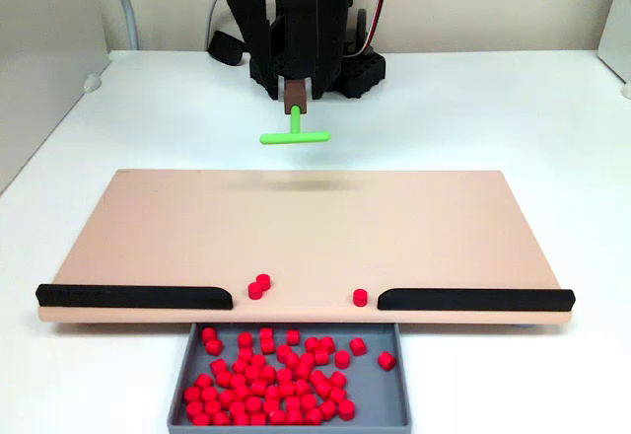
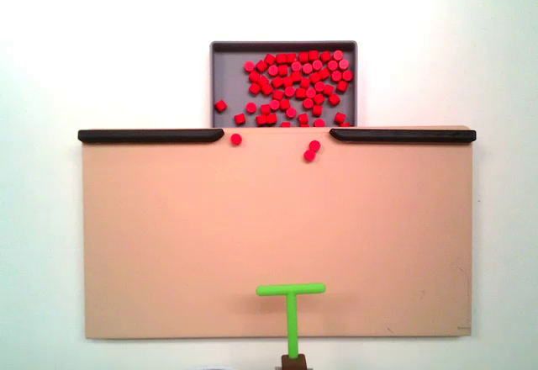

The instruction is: Push granules from bottom to the grey container

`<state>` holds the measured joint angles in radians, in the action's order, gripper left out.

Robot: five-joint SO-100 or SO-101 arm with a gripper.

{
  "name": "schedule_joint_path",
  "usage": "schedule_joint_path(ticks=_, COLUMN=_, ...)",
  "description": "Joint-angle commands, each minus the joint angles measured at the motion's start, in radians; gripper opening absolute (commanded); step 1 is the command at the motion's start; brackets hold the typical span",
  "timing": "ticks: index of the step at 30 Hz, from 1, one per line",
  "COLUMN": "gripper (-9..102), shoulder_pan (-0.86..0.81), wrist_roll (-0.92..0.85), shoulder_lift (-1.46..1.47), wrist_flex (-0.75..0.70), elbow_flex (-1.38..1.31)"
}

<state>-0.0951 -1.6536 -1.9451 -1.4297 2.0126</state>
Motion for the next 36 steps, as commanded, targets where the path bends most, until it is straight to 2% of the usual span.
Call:
schedule_joint_path(ticks=1, gripper=0, shoulder_pan=-0.006, wrist_roll=-0.008, shoulder_lift=-0.005, wrist_flex=0.006, elbow_flex=-0.012)
schedule_joint_path(ticks=6, gripper=0, shoulder_pan=-0.002, wrist_roll=0.0, shoulder_lift=0.012, wrist_flex=0.028, elbow_flex=-0.021)
schedule_joint_path(ticks=17, gripper=0, shoulder_pan=0.008, wrist_roll=-0.034, shoulder_lift=0.135, wrist_flex=0.187, elbow_flex=-0.021)
schedule_joint_path(ticks=36, gripper=0, shoulder_pan=-0.037, wrist_roll=-0.057, shoulder_lift=0.29, wrist_flex=0.199, elbow_flex=-0.164)
